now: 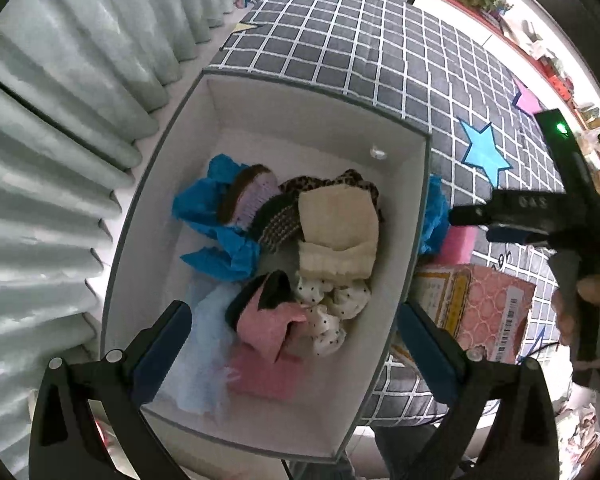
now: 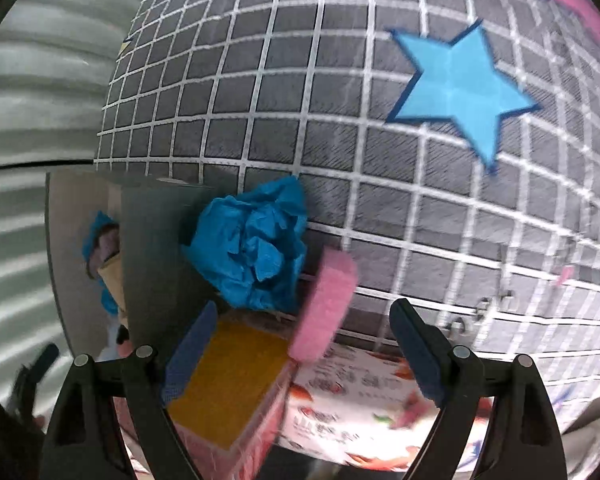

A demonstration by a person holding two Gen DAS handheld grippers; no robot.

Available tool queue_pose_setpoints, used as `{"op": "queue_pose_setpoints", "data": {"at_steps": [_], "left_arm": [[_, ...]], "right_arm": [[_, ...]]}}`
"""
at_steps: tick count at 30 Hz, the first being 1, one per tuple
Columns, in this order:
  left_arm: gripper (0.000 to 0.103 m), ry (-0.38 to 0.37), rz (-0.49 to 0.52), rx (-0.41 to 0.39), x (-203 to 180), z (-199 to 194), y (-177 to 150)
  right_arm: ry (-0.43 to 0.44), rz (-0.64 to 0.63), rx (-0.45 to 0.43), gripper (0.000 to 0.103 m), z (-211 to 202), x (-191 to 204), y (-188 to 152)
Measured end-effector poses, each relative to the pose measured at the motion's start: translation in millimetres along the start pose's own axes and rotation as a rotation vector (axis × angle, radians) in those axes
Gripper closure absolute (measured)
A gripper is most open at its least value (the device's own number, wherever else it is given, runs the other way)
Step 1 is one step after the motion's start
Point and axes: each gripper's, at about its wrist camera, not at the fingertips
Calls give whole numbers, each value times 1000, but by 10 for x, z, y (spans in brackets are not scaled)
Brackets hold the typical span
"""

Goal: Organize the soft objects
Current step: 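Move both open tools from the box back to the pile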

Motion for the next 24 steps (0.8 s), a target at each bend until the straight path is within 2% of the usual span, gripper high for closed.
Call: {"op": "queue_pose_setpoints", "data": {"at_steps": [3, 6, 9, 11, 12, 13, 15, 18, 21, 22, 24], "left_arm": [[0, 14, -7, 14, -18, 11, -18], [0, 26, -9, 23, -66, 10, -24], [0, 29, -6, 29, -136, 2, 1], [0, 26, 1, 25, -187, -15, 36], [0, 23, 5, 22, -214, -23, 55], [0, 18, 10, 20, -243, -31, 74], [0, 12, 25, 12, -310, -53, 121], [0, 5, 40, 1, -382, -68, 186], [0, -8, 50, -11, -453, -97, 256], [0, -14, 52, -16, -473, -111, 273], [0, -18, 61, -28, -513, -139, 305]], "right_arm": [[20, -26, 38, 14, 161, 42, 89], [-31, -84, 75, 14, 341, 129, 132], [-134, -142, 88, 14, 473, 160, 123], [-224, -172, 58, 13, 481, 138, 78], [-253, -179, 44, 4, 462, 102, 53], [-287, -183, 31, 1, 433, 47, 24], [-358, -191, 2, 1, 340, -126, -30], [-392, -137, -22, 1, 186, -489, -65], [-489, -22, -72, 1, -63, -973, -98], [-485, 12, -87, 1, -132, -1089, -115], [-415, 104, -125, 1, -302, -1322, -189]]}}
Point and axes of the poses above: each gripper's, at about its wrist camera, not at the fingertips, and z roughly the way its jaws point, x to its left, y to its top, and after that the axes turned 1 degree about -z, right-handed
